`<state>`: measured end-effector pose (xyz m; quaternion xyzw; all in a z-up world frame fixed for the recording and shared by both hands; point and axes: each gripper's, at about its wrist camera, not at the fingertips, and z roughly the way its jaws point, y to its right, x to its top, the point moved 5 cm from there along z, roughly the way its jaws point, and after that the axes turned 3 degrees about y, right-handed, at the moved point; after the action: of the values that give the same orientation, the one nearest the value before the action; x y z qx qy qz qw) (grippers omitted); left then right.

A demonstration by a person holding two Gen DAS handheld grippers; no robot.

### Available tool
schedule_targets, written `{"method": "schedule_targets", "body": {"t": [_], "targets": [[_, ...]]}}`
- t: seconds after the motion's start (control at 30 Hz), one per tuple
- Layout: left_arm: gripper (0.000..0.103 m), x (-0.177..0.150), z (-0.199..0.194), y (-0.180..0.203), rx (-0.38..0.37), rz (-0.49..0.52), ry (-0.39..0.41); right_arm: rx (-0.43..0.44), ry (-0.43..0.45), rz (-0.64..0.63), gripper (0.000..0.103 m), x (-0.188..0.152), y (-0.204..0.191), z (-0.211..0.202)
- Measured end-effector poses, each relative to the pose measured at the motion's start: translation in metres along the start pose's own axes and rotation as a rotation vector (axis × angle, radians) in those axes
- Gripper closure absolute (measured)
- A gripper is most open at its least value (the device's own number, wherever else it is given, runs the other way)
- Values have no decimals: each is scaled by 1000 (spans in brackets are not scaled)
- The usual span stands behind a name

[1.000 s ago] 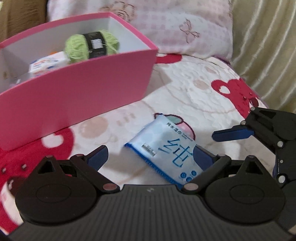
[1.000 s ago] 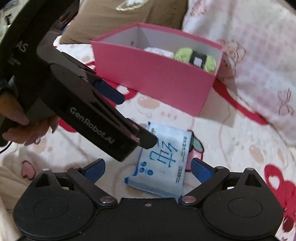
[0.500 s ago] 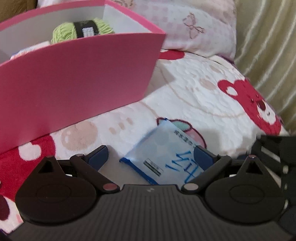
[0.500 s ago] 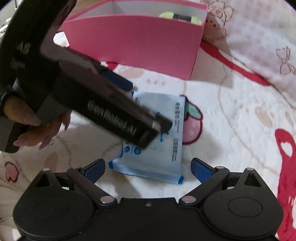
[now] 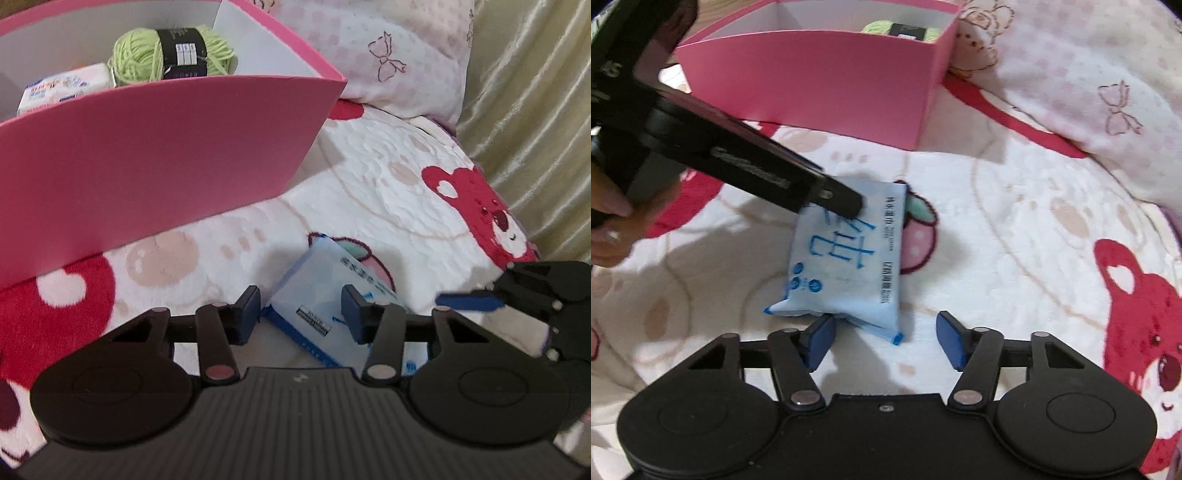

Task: Organize objects
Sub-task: 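Lower the open left gripper onto the blue-printed wipe packet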

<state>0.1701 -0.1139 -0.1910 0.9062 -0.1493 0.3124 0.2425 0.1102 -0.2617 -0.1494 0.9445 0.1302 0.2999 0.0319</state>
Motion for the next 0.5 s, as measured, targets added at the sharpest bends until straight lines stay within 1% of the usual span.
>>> {"method": "schedule_targets", "body": {"t": [0.07,0.17,0.23,0.33,0.43,0.5], "targets": [[57,-1,-2,3,2,14,-17,-20,-7,6,42,0,6,0],[57,-3,0,8,7,15,-49,-16,-23,61,42,0,17,-2],[57,-5,2,8,-3,-29,-100,-15,-32,104,42,0,25,-2],[57,-7,2,5,-25,-113,-154,-29,-50,165,39,-6,34,-7],[57,-13,2,10,-30,-143,-196,16,-87,225,35,-11,38,-12],[56,-15,2,16,-21,-134,-214,54,-90,251,33,-13,38,-18]]}}
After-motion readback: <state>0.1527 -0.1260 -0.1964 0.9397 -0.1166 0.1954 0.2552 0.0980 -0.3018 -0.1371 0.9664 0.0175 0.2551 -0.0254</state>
